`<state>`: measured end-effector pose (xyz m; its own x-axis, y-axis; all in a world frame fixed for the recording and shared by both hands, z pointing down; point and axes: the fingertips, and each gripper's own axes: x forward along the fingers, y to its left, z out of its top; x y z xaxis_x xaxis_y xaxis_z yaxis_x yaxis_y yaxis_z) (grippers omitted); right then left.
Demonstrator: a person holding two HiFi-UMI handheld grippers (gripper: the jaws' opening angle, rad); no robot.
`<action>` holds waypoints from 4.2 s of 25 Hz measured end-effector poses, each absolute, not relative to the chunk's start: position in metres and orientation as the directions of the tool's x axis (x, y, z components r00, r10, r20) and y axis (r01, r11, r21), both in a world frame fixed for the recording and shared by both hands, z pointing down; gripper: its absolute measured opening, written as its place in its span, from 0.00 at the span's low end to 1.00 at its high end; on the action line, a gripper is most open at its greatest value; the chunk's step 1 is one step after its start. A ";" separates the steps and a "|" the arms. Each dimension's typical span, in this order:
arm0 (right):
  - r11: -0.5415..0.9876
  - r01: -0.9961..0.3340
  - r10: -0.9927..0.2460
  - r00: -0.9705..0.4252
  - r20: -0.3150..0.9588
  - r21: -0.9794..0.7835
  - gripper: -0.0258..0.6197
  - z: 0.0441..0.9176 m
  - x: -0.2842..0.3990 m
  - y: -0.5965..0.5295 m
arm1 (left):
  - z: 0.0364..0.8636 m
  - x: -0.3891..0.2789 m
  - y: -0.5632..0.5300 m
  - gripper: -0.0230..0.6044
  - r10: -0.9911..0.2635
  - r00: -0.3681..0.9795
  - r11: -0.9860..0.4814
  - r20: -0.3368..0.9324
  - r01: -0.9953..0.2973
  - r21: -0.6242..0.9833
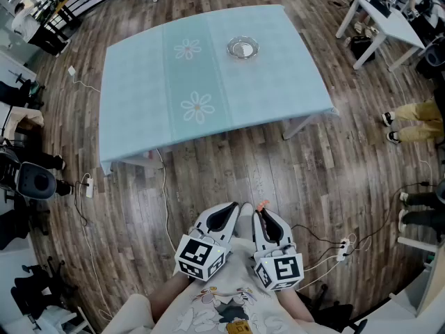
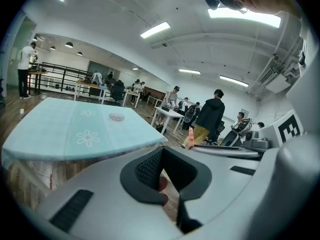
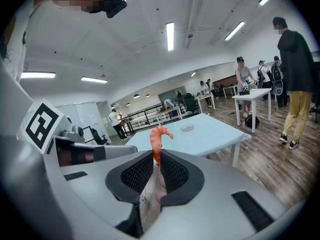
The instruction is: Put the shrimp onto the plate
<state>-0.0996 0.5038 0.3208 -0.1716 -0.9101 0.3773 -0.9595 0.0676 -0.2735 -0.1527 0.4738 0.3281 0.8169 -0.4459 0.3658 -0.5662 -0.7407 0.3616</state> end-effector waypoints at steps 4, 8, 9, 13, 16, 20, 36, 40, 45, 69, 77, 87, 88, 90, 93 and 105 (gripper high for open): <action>0.095 -0.963 -0.909 -0.188 0.372 -0.254 0.14 0.311 -0.127 0.512 | 0.332 -0.176 0.492 0.05 -0.428 0.817 -0.729 0.387 -0.565 0.387; 0.094 -0.966 -0.910 -0.181 0.373 -0.241 0.14 0.308 -0.144 0.520 | 0.332 -0.190 0.498 0.05 -0.427 0.822 -0.736 0.378 -0.558 0.384; 0.094 -0.965 -0.911 -0.182 0.370 -0.243 0.14 0.308 -0.144 0.519 | 0.330 -0.190 0.496 0.05 -0.433 0.821 -0.739 0.372 -0.560 0.375; 0.093 -0.961 -0.921 -0.183 0.345 -0.261 0.14 0.303 -0.137 0.517 | 0.320 -0.182 0.492 0.05 -0.450 0.819 -0.755 0.357 -0.562 0.337; 0.107 -0.954 -0.940 -0.189 0.284 -0.281 0.14 0.290 -0.122 0.508 | 0.313 -0.169 0.487 0.05 -0.461 0.816 -0.766 0.349 -0.565 0.308; 0.145 -0.951 -0.950 -0.211 0.231 -0.272 0.14 0.279 -0.097 0.498 | 0.305 -0.145 0.480 0.05 -0.488 0.809 -0.770 0.327 -0.575 0.277; 0.115 -0.947 -0.932 -0.207 0.297 -0.300 0.14 0.307 -0.033 0.478 | 0.331 -0.087 0.459 0.05 -0.471 0.799 -0.739 0.373 -0.589 0.328; 0.100 -0.952 -0.926 -0.195 0.322 -0.288 0.14 0.311 -0.027 0.451 | 0.334 -0.078 0.427 0.05 -0.458 0.810 -0.729 0.367 -0.578 0.366; 0.088 -0.954 -0.927 -0.183 0.327 -0.285 0.14 0.311 -0.023 0.406 | 0.328 -0.070 0.380 0.05 -0.451 0.823 -0.736 0.347 -0.562 0.378; -0.066 -0.965 -0.972 0.005 0.234 -0.253 0.14 0.277 -0.057 0.227 | 0.292 -0.099 0.200 0.05 -0.301 0.923 -0.866 0.239 -0.369 0.338; -0.070 -0.960 -0.965 -0.004 0.263 -0.273 0.14 0.295 -0.038 0.201 | 0.314 -0.093 0.176 0.05 -0.322 0.906 -0.845 0.276 -0.407 0.348; 0.010 -0.956 -0.957 -0.094 0.275 -0.292 0.14 0.298 -0.014 0.142 | 0.319 -0.069 0.121 0.05 -0.388 0.872 -0.799 0.300 -0.480 0.363; 0.020 -0.957 -0.956 -0.103 0.274 -0.290 0.14 0.296 -0.007 0.135 | 0.318 -0.064 0.114 0.05 -0.397 0.867 -0.794 0.300 -0.489 0.361; 0.036 -0.954 -0.954 -0.121 0.273 -0.296 0.14 0.293 0.004 0.117 | 0.315 -0.055 0.098 0.05 -0.415 0.856 -0.784 0.308 -0.509 0.355; 0.064 -0.949 -0.949 -0.153 0.274 -0.310 0.14 0.293 0.019 0.093 | 0.317 -0.043 0.076 0.05 -0.440 0.836 -0.762 0.327 -0.540 0.357; 0.200 -0.926 -0.916 -0.293 0.275 -0.320 0.14 0.300 0.085 0.008 | 0.315 0.014 0.000 0.05 -0.567 0.749 -0.660 0.343 -0.662 0.355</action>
<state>0.0847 0.0084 0.3005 -0.2932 -0.9157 0.2750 -0.9260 0.2004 -0.3201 0.0140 -0.0004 0.3153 0.7487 -0.5673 0.3429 -0.6624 -0.6598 0.3547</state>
